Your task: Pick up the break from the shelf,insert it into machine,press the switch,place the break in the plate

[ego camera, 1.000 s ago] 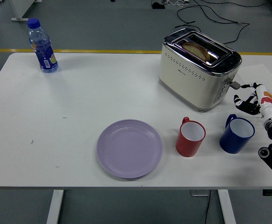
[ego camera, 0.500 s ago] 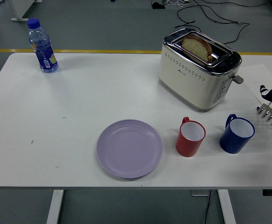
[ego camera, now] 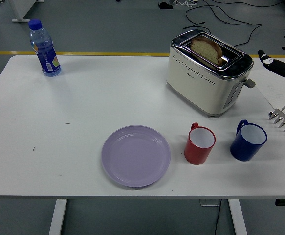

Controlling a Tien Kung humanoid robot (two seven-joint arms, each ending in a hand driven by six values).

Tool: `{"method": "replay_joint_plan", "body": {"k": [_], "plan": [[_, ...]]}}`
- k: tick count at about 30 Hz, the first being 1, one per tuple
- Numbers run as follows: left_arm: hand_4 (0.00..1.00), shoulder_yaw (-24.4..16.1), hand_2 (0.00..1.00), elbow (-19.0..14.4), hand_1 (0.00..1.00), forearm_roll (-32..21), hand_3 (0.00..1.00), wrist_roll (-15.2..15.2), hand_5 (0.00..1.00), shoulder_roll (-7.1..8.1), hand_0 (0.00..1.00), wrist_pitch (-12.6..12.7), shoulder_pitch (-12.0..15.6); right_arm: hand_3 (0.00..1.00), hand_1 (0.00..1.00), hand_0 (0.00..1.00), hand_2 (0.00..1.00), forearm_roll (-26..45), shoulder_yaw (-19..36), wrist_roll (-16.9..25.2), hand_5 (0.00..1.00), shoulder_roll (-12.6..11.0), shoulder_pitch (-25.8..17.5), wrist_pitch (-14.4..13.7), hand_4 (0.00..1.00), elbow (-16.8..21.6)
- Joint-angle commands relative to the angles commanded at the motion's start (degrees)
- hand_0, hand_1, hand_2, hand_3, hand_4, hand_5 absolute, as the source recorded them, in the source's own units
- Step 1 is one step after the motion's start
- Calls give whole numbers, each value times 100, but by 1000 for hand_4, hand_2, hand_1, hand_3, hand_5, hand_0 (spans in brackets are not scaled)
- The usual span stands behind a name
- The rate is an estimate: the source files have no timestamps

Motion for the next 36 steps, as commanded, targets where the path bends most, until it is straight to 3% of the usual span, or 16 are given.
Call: {"method": "replay_joint_plan", "body": {"k": [1, 2, 11, 17, 28, 36], "plan": [[329, 12, 595, 0, 590, -15, 598, 0, 943, 4, 654, 1, -9, 981, 836, 872, 950, 12, -93, 26, 547, 33, 153, 41, 781, -39], [330, 30, 595, 0, 590, -36, 597, 0, 943, 6, 654, 2, -20, 900, 789, 854, 860, -3, -189, 43, 467, 79, 303, 76, 771, -117], [330, 206, 594, 0, 589, -280, 597, -29, 944, 13, 654, 34, -66, 890, 783, 855, 838, -60, -816, 21, 440, 603, 1302, 346, 765, -716], [330, 248, 594, 0, 589, -301, 597, -29, 944, 16, 654, 29, -77, 888, 781, 855, 837, -126, -1151, -108, 435, 920, 1679, 546, 766, -1055], [330, 278, 592, 0, 587, -306, 596, -26, 943, 22, 655, 29, -94, 885, 763, 851, 814, -217, -1527, -334, 446, 1354, 2019, 707, 759, -1726], [330, 305, 592, 0, 589, -325, 596, -31, 942, 25, 655, 35, -113, 864, 751, 847, 790, -965, -1627, -620, 440, 1704, 2261, 905, 758, -2354]]}}
